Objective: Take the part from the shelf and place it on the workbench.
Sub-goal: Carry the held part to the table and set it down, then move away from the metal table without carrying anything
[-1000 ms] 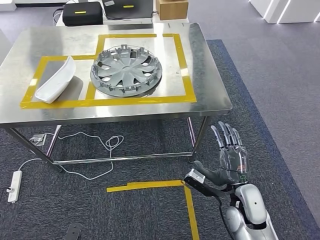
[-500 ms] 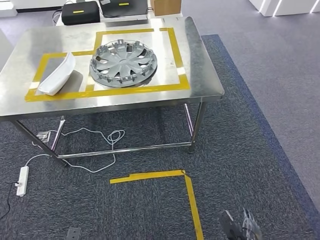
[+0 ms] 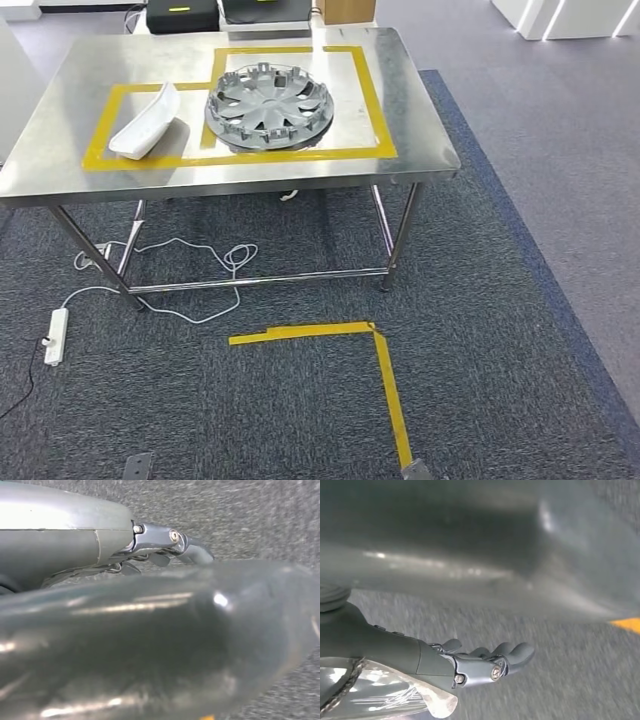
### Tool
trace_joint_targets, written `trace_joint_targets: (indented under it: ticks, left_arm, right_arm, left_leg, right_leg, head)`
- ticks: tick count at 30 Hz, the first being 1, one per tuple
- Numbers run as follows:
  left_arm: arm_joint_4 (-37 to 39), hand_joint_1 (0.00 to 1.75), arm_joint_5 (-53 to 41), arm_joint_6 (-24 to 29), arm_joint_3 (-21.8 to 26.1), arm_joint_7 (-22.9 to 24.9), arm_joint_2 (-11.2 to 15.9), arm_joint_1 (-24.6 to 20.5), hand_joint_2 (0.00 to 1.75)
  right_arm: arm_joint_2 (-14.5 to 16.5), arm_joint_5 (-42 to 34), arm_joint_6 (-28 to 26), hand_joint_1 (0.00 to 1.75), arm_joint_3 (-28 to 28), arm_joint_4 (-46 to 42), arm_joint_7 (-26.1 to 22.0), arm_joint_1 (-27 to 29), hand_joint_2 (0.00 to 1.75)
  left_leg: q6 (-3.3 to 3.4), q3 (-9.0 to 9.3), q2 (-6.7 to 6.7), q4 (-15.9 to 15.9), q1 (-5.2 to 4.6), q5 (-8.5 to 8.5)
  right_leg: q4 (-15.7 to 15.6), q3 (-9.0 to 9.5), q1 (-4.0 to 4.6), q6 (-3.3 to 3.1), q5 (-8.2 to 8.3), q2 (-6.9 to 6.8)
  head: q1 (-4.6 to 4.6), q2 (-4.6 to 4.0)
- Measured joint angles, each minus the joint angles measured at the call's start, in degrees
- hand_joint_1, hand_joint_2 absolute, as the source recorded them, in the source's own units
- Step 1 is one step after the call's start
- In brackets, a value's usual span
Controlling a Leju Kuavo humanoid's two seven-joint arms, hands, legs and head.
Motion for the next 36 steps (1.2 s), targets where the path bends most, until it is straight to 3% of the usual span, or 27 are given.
trace_joint_targets:
  ticks: [1,2,3,5,7,8,11,13,15,17,18,19,20,21,23,24,25,27,28,29,31,32,33,34,35,36]
  left_arm:
    - [0.0,0.0,-0.1,0.0,0.0,0.0,0.0,0.0,0.0]
    - [0.0,0.0,-0.2,-0.1,0.0,0.0,0.0,0.0,0.0]
    - [0.0,0.0,-0.3,-0.2,0.0,0.0,0.0,0.0,0.0]
    - [0.0,0.0,-0.6,-0.2,0.0,0.0,0.0,0.0,0.0]
    - [0.0,0.0,-0.7,-0.2,0.0,0.1,0.0,-0.1,0.0]
    - [0.0,0.0,-0.7,-0.2,0.0,0.1,-0.1,-0.1,0.0]
    - [0.0,0.0,-0.7,-0.2,0.0,0.1,-0.1,-0.1,0.0]
    - [0.0,0.0,-0.7,-0.2,0.0,0.2,-0.1,-0.1,0.0]
    - [-0.1,0.0,-0.7,0.0,0.0,0.3,0.0,0.1,0.0]
    - [-0.1,0.0,-0.7,0.1,0.0,0.4,0.0,0.2,0.0]
    - [-0.1,0.0,-0.7,0.1,0.0,0.4,0.0,0.2,0.0]
    - [-0.1,0.0,-0.7,0.1,0.0,0.4,0.0,0.1,0.0]
    - [-0.1,0.0,-0.7,0.1,0.0,0.4,0.0,0.1,0.0]
    - [-0.1,0.0,-0.7,0.1,0.0,0.3,0.0,0.1,0.0]
    - [-0.2,0.0,-0.7,0.1,0.0,0.3,0.0,0.0,0.0]
    - [-0.2,0.0,-0.7,0.1,0.0,0.3,0.1,-0.1,0.0]
    - [-0.2,0.0,-0.7,0.1,0.0,0.2,0.1,-0.2,0.0]
    - [-0.3,0.0,-0.6,0.1,0.0,0.2,-0.1,-0.1,0.0]
    - [-0.3,0.0,-0.6,0.1,0.0,0.2,-0.1,-0.1,0.0]
    - [-0.3,0.0,-0.6,0.1,0.0,0.2,-0.2,-0.1,0.0]
    - [-0.3,0.0,-0.4,0.2,0.0,0.2,-0.2,-0.2,0.0]
    - [-0.3,0.0,-0.3,0.3,0.1,0.2,-0.3,-0.2,0.0]
    - [-0.3,0.0,-0.2,0.4,0.1,0.3,-0.3,-0.2,0.0]
    - [-0.3,0.0,0.0,0.4,0.2,0.3,-0.3,-0.2,0.0]
    - [-0.3,0.0,0.0,0.4,0.2,0.4,-0.3,-0.2,0.0]
    - [-0.3,0.0,0.0,0.4,0.2,0.4,-0.3,-0.2,0.0]
  right_arm:
    - [0.1,0.8,0.9,0.0,0.0,0.5,0.2,-0.1,0.0]
    - [0.2,1.8,1.9,0.0,0.0,1.1,0.4,-0.1,0.0]
    - [0.3,2.9,2.9,0.0,0.0,1.7,0.9,0.0,0.0]
    - [0.6,4.9,4.3,0.0,0.4,2.6,2.0,0.1,0.0]
    - [0.8,6.4,4.9,0.0,1.0,3.1,3.0,0.1,0.0]
    - [0.8,6.6,5.0,0.0,1.2,3.1,3.3,0.1,0.0]
    - [0.9,6.7,5.1,0.0,1.2,3.1,3.4,0.1,0.0]
    - [1.3,6.8,5.2,0.0,1.4,3.6,3.9,0.0,0.0]
    - [2.1,6.9,5.2,0.0,1.6,4.4,4.4,-0.1,0.0]
    - [2.5,6.9,5.0,0.0,1.6,4.7,4.4,-0.1,0.0]
    - [2.5,6.9,4.9,0.0,1.6,4.7,4.4,-0.2,0.0]
    - [2.5,7.0,4.9,0.0,1.6,4.7,4.3,-0.3,0.0]
    - [2.5,7.1,4.8,0.0,1.6,4.8,4.2,-0.3,0.0]
    - [2.5,7.1,4.7,0.0,1.6,4.8,4.0,-0.4,0.0]
    - [2.6,7.3,4.4,0.0,1.5,4.8,3.6,-0.5,0.0]
    - [2.6,7.3,4.3,0.0,1.5,4.8,3.4,-0.6,0.0]
    - [2.7,7.4,4.1,0.0,1.5,4.8,3.2,-0.7,0.0]
    - [2.7,7.4,3.9,0.0,1.5,4.8,2.9,-0.8,0.0]
    - [2.7,7.5,3.9,0.0,1.5,4.9,2.9,-0.8,0.0]
    - [2.7,7.5,3.8,0.0,1.4,4.9,2.9,-0.8,0.0]
    - [2.7,7.8,3.7,0.0,1.3,4.9,2.8,-0.8,0.0]
    - [2.7,7.9,3.7,0.0,1.2,4.9,2.8,-0.8,0.0]
    - [2.7,8.0,3.7,0.0,1.2,4.9,2.8,-0.8,0.0]
    - [2.7,8.1,3.7,0.0,1.1,4.9,2.8,-0.8,0.0]
    - [2.7,8.1,3.7,0.0,1.1,4.9,2.8,-0.8,0.0]
    - [2.7,8.1,3.7,0.0,1.1,4.9,2.8,-0.9,0.0]
  left_leg:
    - [0.04,-0.97,0.06,0.0,-0.13,0.77]
    - [0.05,-1.99,0.1,0.1,-0.28,1.56]
    - [0.02,-3.01,0.14,0.1,-0.42,2.34]
    - [-0.14,-4.68,0.15,0.2,-0.66,3.79]
    - [-0.4,-5.52,0.13,0.2,-0.86,4.75]
    - [-0.49,-5.63,0.12,0.3,-0.92,4.97]
    - [-0.56,-5.71,0.11,0.3,-1.02,5.04]
    - [-1.02,-5.98,0.2,0.1,-0.99,6.16]
    - [-2.2,-7.32,0.12,4.8,-0.59,1.51]
    - [-3.07,-8.56,-0.07,13.4,-0.22,-5.37]
    - [-3.16,-8.32,-0.07,16.0,-0.18,-5.61]
    - [-3.18,-7.37,-0.07,17.0,-0.16,-4.47]
    - [-3.11,-5.6,-0.08,15.9,-0.16,-2.68]
    - [-2.91,-2.85,-0.1,12.9,-0.17,-1.35]
    - [-2.31,3.26,-0.16,4.2,-0.32,-1.94]
    - [-1.98,5.24,-0.19,0.9,-0.44,-2.99]
    - [-1.67,6.05,-0.2,-1.0,-0.6,-3.72]
    - [-0.97,5.23,-0.05,-1.6,-0.59,-3.01]
    - [-0.51,4.49,0.08,-1.7,-0.48,-2.3]
    - [-0.14,3.61,0.2,-1.8,-0.34,-1.51]
    - [0.28,1.78,0.31,-1.9,-0.24,-0.2]
    - [0.25,0.89,0.35,-1.9,-0.25,0.45]
    - [0.17,0.01,0.43,-1.8,-0.25,1.12]
    - [0.03,-0.88,0.5,-1.8,-0.24,1.83]
    - [-0.15,-1.74,0.56,-1.7,-0.22,2.5]
    - [-0.38,-2.48,0.58,-1.5,-0.2,3.08]
  right_leg:
    - [3.2,-0.25,0.01,0.01,-1.2,0.01]
    - [5.2,0.16,0.03,-0.06,-0.93,0.01]
    - [5.3,1.46,0.08,-0.27,0.47,0.01]
    - [0.1,6.87,0.33,-1.08,3.28,0.03]
    - [-7.2,12.8,0.73,-1.84,3.2,0.03]
    - [-9.4,14.5,0.87,-2.02,2.68,0.03]
    - [-10.5,15.42,0.98,-2.07,2.38,0.01]
    - [-13.1,16.21,1.08,-2.32,1.92,0.08]
    - [-15.2,14.86,1.09,-3.43,3.33,-0.12]
    - [-14.8,12.09,1.11,-4.29,5.87,-0.48]
    - [-14.5,11.04,1.16,-4.26,6.59,-0.55]
    - [-14.1,9.92,1.18,-4.18,7.25,-0.6]
    - [-13.5,8.79,1.19,-4.06,7.82,-0.61]
    - [-13.0,7.59,1.19,-3.9,8.34,-0.61]
    - [-11.9,5.83,1.33,-3.42,9.2,-0.57]
    - [-11.6,5.3,1.36,-3.14,9.72,-0.6]
    - [-11.5,4.94,1.36,-2.84,10.27,-0.64]
    - [-11.5,4.3,1.28,-2.25,10.96,-0.58]
    - [-10.9,3.73,1.22,-1.95,9.93,-0.43]
    - [-9.2,2.94,1.12,-1.61,7.74,-0.25]
    - [-2.8,1.14,0.81,-0.97,1.9,-0.02]
    - [0.9,0.45,0.67,-0.68,0.29,0.0]
    - [3.8,0.21,0.56,-0.43,0.4,0.0]
    - [5.3,0.66,0.43,-0.26,1.9,0.0]
    - [4.9,1.99,0.3,-0.16,4.06,-0.01]
    - [2.4,4.38,0.16,-0.15,5.76,-0.01]
  head:
    - [0.0,0.0]
    - [-0.01,0.0]
    - [0.0,0.0]
    - [-0.01,0.0]
    - [-0.02,0.0]
    - [-0.02,0.0]
    - [-0.02,0.0]
    - [-0.09,0.0]
    - [-0.33,0.0]
    - [-0.49,0.0]
    - [-0.48,0.0]
    - [-0.5,0.0]
    - [-0.5,0.0]
    - [-0.51,0.0]
    - [-0.5,0.0]
    - [-0.5,0.0]
    - [-0.48,0.0]
    - [-0.52,0.0]
    - [-0.49,0.0]
    - [-0.4,0.0]
    - [-0.14,0.0]
    - [-0.03,0.0]
    - [-0.01,0.0]
    - [0.01,0.0]
    - [0.03,0.0]
    - [0.02,0.0]
